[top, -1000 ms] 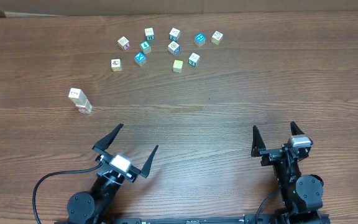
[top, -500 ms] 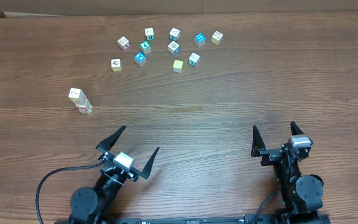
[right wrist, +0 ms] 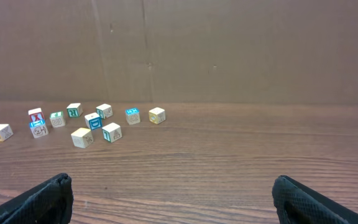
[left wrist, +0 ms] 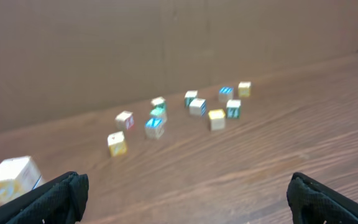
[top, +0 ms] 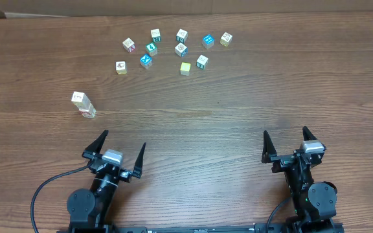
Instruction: Form a tower
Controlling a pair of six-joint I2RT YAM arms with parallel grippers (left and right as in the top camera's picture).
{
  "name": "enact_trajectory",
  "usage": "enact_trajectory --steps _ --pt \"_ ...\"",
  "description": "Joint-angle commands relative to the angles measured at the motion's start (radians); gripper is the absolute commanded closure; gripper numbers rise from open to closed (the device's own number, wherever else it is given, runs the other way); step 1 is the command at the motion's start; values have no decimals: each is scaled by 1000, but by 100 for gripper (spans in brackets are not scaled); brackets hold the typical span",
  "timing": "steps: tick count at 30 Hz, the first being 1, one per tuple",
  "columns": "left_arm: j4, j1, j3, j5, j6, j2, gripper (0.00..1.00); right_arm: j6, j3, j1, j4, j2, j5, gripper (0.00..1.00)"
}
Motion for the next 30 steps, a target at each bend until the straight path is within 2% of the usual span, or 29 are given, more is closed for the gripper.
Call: enact_trajectory --steps 1,8,30 --pt "-6 51 -5 7 -6 -13 0 -1 -10 -3 3 -2 0 0" --pt "-6 115 -5 8 -6 -13 1 -1 -10 -3 3 -2 0 0" --pt "-6 114 -5 8 -6 -13 1 -1 -10 -3 3 -2 0 0"
